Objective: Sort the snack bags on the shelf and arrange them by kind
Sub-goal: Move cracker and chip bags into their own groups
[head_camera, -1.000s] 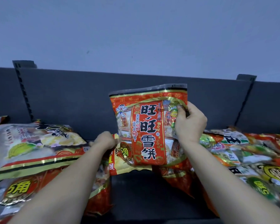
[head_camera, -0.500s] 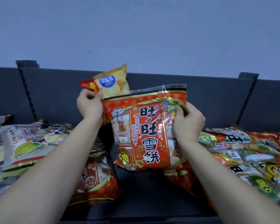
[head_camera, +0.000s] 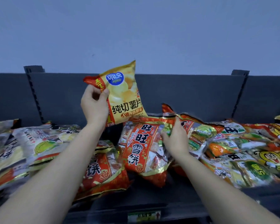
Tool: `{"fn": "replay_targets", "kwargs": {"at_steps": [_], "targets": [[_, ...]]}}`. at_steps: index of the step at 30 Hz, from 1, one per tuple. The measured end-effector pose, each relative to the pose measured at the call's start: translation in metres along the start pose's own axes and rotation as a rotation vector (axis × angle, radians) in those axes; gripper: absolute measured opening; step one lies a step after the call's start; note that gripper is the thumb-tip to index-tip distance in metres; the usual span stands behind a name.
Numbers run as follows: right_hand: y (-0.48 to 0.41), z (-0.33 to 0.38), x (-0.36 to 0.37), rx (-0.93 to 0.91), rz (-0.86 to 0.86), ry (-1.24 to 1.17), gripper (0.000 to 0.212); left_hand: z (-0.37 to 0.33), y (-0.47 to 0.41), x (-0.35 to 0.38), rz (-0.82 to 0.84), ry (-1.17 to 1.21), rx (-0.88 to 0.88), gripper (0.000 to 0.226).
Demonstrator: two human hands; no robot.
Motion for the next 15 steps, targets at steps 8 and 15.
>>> {"fn": "replay_targets", "kwargs": {"at_steps": [8, 15], "targets": [[0.013, 0.029, -0.064, -0.112, -0.073, -0.376, 0.067, -0.032, 0.035, 0.035, 0.252, 0.181, -0.007, 0.032], [0.024, 0.003, -0.123, -0.109, 0.008, -0.447, 0.065, -0.051, 0.083, 0.085, 0.400, 0.256, -0.164, 0.031]]}}
Point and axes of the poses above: each hand's wrist, its own y-axis away from the middle knuckle, its own x-axis out of the palm, z = x × y, the point moved 3 cm from there along -y, towards the middle knuckle, and after that the axes turned 1 degree about -x, right-handed, at the moved point
